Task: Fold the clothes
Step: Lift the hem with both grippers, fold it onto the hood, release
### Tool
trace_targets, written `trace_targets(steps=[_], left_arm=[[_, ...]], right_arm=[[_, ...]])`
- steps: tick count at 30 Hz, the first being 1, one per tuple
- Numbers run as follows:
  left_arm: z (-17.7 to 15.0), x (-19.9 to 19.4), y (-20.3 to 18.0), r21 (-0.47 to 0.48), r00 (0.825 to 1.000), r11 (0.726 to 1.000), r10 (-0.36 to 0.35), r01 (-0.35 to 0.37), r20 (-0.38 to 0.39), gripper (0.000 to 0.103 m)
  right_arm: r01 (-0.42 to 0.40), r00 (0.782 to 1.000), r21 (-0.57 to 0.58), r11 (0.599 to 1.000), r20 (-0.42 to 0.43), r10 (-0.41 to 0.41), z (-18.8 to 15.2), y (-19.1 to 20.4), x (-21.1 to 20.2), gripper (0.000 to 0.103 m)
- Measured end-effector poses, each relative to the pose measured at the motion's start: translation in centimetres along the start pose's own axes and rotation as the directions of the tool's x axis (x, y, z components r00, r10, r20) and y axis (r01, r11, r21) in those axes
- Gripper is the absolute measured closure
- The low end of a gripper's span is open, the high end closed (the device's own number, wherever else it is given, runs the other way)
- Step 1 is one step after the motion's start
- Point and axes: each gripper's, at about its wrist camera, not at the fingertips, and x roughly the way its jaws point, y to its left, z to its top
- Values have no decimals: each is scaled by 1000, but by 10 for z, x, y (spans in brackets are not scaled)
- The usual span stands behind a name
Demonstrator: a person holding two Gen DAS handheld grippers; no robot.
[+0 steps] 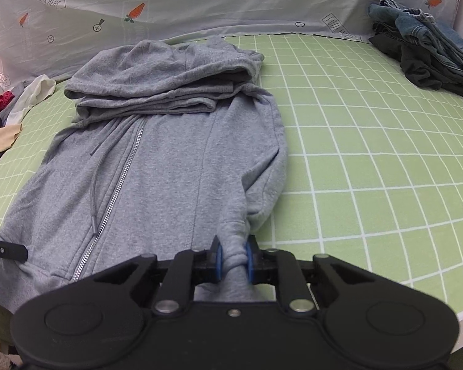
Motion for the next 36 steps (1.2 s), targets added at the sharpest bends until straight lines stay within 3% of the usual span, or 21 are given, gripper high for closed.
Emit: trace_targets(steps=[6,13,22,28,36], left_arm=[[27,-21,-3,-8,993,999,-38,39,113,90],[78,-38,5,-72,970,994,-63,82,236,91],[165,-49,9,-87,926,992,-54,93,372,91],[222,-40,21,-109,905,990,-39,93,423,92],[292,17,32,-157,925,981,-46,112,376,91]], right_arm=[[-51,994,12,999,101,50,30,5,-12,89],[-101,970,64,993,226,84,87,4,-12,89],[-81,936,90,993,350,45,165,-9,6,89],[-60,933,99,993,360,20,205,-17,39,89],[-61,959,143,988,284,18,251,-24,114,89]])
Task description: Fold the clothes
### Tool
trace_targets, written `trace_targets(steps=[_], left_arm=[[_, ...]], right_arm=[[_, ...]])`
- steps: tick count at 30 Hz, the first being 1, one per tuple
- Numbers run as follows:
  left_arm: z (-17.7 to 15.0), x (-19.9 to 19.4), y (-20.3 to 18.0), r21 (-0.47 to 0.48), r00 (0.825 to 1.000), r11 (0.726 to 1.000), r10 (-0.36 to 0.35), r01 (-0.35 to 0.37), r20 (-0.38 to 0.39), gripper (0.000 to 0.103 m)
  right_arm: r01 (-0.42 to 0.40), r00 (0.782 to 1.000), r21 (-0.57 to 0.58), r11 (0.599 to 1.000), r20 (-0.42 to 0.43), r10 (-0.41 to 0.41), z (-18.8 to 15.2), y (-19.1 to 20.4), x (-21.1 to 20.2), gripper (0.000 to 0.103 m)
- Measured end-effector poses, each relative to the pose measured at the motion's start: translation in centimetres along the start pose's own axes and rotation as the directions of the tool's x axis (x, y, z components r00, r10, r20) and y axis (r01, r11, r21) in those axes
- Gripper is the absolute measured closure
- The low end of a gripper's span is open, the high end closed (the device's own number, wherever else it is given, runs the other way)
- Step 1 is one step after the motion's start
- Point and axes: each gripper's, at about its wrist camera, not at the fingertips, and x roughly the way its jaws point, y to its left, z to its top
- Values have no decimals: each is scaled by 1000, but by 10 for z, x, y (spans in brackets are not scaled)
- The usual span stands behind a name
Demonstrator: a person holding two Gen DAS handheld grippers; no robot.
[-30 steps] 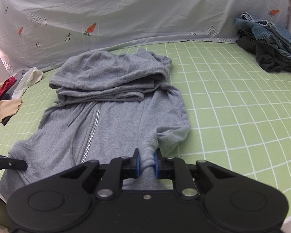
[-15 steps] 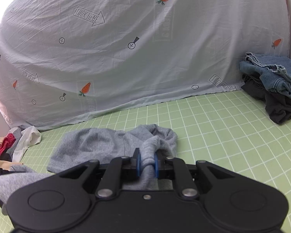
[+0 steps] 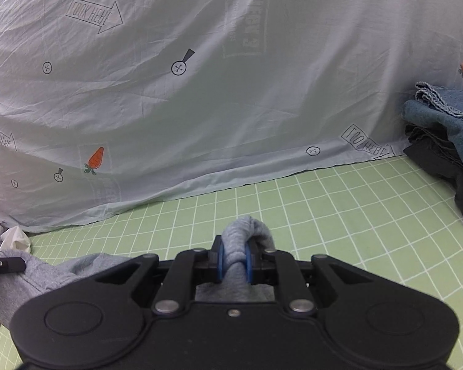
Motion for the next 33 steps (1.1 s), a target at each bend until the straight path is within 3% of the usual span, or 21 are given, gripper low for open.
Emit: trace_targets(steps=[5,9,10,11,12,15,17,23,25,26,27,28,29,33], left_arm=[[5,45,25,-100,996,995,3,-12,-92,88],[-2,38,39,-160,995,987,-33,17,-94,82],[-3,34,38,-149,995,989,-15,1,-94,75],[-4,30,36,-136,996,991,6,-19,-93,70],[-5,26,35,-123,995,992,27,-38,-92,67],[-7,4,31,-105,997,992,60,-65,-52,52],[-9,-9,31,-99,998,993,60,-63,-33,46],[-29,-21,26,-69,996,996,56,-60,-63,47],[-33,-14,21,-39,996,998,42,-45,-72,48],[-35,-11,18,-24,996,999,35,-37,-77,53],[-36,-8,15,-9,996,999,32,-33,-79,61],[-37,-4,12,3,996,999,35,-35,-86,83],[-37,0,9,9,995,999,35,-34,-94,94],[-26,-3,2,27,999,1000,-2,3,-51,96]], right_arm=[[42,987,19,999,-159,-38,-5,-8,59,86],[49,987,-9,999,-154,-50,-13,-7,51,78],[53,988,-25,998,-147,-56,-13,-6,45,77],[61,989,-40,997,-134,-66,-12,-4,39,71],[70,990,-56,996,-121,-76,-12,-3,32,59],[79,993,-79,994,-86,-86,-12,-1,12,44],[74,995,-76,994,-69,-79,-12,-3,-3,43],[66,986,-24,998,-150,-69,-43,-10,-18,41],[57,982,-14,998,-178,-58,-54,-10,-18,42],[47,982,-14,999,-183,-49,-58,-9,-18,56],[28,983,-13,1000,-180,-30,-59,-9,-19,81],[33,985,-26,999,-166,-37,-57,-5,-21,87],[39,987,-40,998,-153,-44,-55,-2,-23,92],[46,997,-116,992,-55,-52,-33,7,-33,95]])
